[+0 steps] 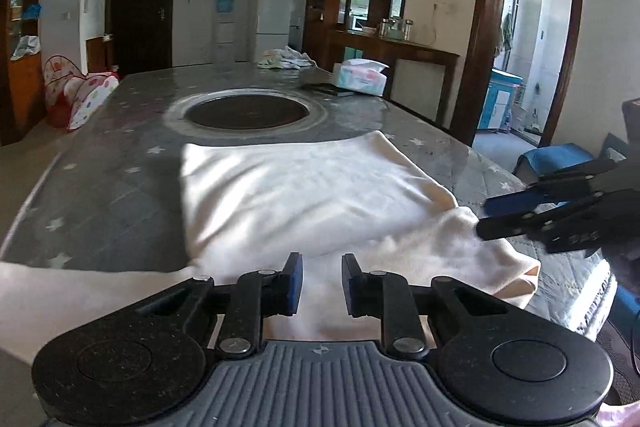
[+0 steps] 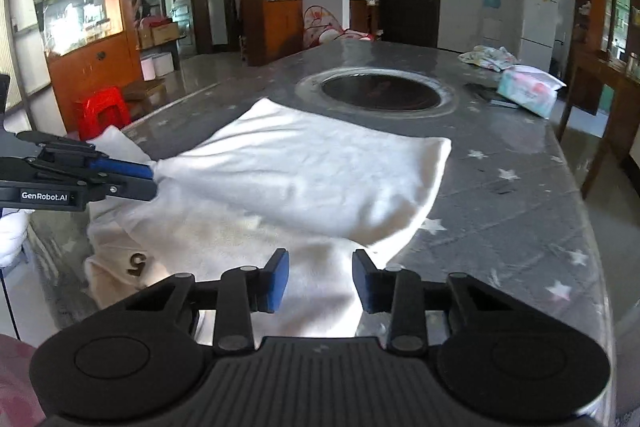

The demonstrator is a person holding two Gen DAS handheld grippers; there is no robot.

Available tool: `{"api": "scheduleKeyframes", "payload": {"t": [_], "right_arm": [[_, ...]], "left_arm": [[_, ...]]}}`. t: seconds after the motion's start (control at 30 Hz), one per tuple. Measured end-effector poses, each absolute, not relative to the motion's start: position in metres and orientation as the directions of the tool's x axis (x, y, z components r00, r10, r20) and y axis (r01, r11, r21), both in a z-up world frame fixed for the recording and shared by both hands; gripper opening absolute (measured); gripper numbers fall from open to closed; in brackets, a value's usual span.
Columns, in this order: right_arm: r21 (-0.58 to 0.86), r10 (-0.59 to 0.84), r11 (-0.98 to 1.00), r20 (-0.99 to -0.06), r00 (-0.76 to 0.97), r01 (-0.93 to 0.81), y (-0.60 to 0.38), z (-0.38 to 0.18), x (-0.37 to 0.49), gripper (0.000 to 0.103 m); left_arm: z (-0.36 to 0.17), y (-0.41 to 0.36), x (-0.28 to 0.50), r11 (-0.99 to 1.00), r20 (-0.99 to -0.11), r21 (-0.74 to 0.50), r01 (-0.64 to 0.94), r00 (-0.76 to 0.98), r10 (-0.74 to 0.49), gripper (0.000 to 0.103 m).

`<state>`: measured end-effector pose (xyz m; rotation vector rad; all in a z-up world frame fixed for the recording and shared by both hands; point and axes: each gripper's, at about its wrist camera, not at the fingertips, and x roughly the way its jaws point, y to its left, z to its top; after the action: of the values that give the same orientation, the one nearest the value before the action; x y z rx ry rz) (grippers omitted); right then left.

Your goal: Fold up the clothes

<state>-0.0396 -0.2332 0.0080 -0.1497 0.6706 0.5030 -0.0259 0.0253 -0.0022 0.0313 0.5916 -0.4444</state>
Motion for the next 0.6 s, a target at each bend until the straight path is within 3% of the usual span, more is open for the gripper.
{"api": "scheduleKeyframes", "payload": {"t": [0.2,0.43,0.6], "right_arm": [[0.010,0.374,0.875,-0.649,0.663,-0.484,-0.228,-0.009,-0.032,0.031],[-0.006,0.390,0.866,-0.618,0.682,-0.500,-0.223,0.007,-0.034,0.031],[-0.025,0.366,0.863,-0.657,0.659,-0.505,-0.213,-0.008,-0.028,0.032]], "left_arm": [[-0.020,0.019,-0.007,0.913,-0.594,-0.096,0.397,0.713,-0.373,0.023],[-0.021,0.031,-0.012,0.919,-0.585,-0.132,0.371,0.720,-0.374,0.024],[-0.016,0.044,-0.021,0.934,-0.570,-0.148,0.327,0.743,-0.350,0.025]]}}
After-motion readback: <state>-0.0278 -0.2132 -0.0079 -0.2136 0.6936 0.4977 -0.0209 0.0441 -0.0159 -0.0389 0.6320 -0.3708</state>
